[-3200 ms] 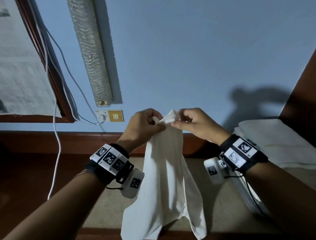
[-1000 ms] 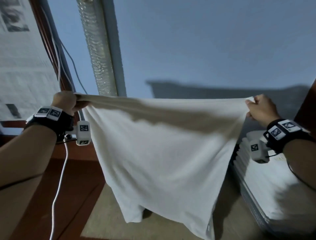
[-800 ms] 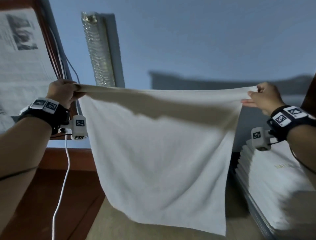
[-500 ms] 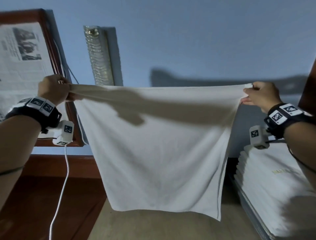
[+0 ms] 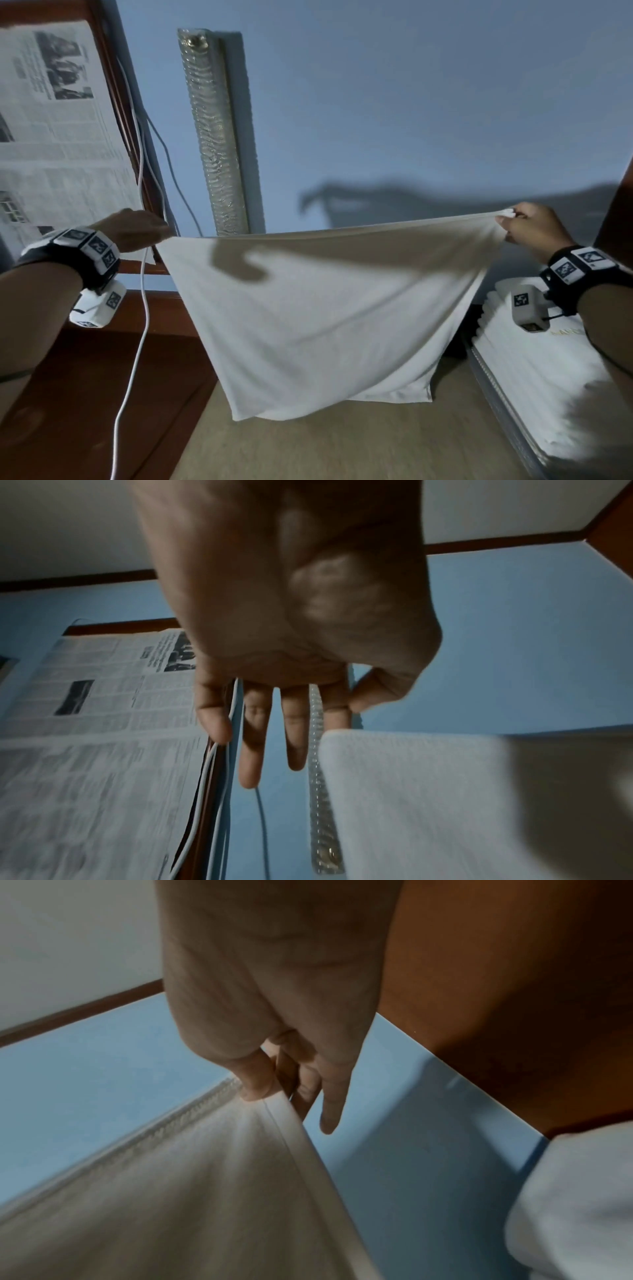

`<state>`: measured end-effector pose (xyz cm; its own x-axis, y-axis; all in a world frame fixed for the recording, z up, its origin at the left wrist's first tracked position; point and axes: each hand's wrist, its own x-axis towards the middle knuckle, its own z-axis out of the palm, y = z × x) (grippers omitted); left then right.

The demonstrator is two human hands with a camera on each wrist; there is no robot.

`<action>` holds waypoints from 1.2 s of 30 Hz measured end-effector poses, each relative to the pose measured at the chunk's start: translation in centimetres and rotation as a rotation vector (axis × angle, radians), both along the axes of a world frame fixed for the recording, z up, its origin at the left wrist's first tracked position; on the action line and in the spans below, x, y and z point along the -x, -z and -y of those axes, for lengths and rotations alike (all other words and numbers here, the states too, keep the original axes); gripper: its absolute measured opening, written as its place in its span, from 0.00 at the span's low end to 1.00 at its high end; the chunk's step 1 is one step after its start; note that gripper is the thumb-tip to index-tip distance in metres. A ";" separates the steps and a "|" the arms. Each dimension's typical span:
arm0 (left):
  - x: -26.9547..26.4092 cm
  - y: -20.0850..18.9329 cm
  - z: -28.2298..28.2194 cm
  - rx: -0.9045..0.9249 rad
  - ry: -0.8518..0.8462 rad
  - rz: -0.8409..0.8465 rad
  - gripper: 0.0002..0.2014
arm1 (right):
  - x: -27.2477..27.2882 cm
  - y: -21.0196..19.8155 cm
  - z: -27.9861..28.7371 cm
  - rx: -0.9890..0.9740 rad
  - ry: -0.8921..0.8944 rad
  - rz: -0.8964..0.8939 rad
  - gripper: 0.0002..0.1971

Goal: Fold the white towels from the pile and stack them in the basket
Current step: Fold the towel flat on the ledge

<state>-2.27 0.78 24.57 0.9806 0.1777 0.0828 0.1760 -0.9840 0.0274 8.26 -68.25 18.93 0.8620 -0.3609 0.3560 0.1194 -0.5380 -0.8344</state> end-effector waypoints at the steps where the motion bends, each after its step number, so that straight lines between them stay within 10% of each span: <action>1: 0.4 0.8 0.1 0.042 0.017 -0.003 0.30 | 0.0 0.7 0.1 -0.029 0.001 -0.012 0.05; 10: 0.2 7.6 -1.9 0.930 -0.017 0.526 0.09 | 3.4 4.3 -0.6 -0.274 -0.227 -0.016 0.03; 15: 0.9 6.4 -1.1 1.237 0.094 0.539 0.08 | 6.3 2.3 -1.4 -0.424 -0.355 0.043 0.48; 22: 3.0 -1.1 8.1 1.305 0.447 0.478 0.16 | 8.5 -3.6 -7.1 -0.452 -0.484 0.190 0.08; 28: -0.4 -5.0 13.7 1.307 0.315 0.572 0.12 | 8.3 -7.6 -11.8 -0.375 -0.427 0.206 0.06; 36: -8.8 0.8 13.3 0.518 -0.002 0.450 0.16 | 1.1 -2.9 -11.0 0.114 0.009 -0.097 0.19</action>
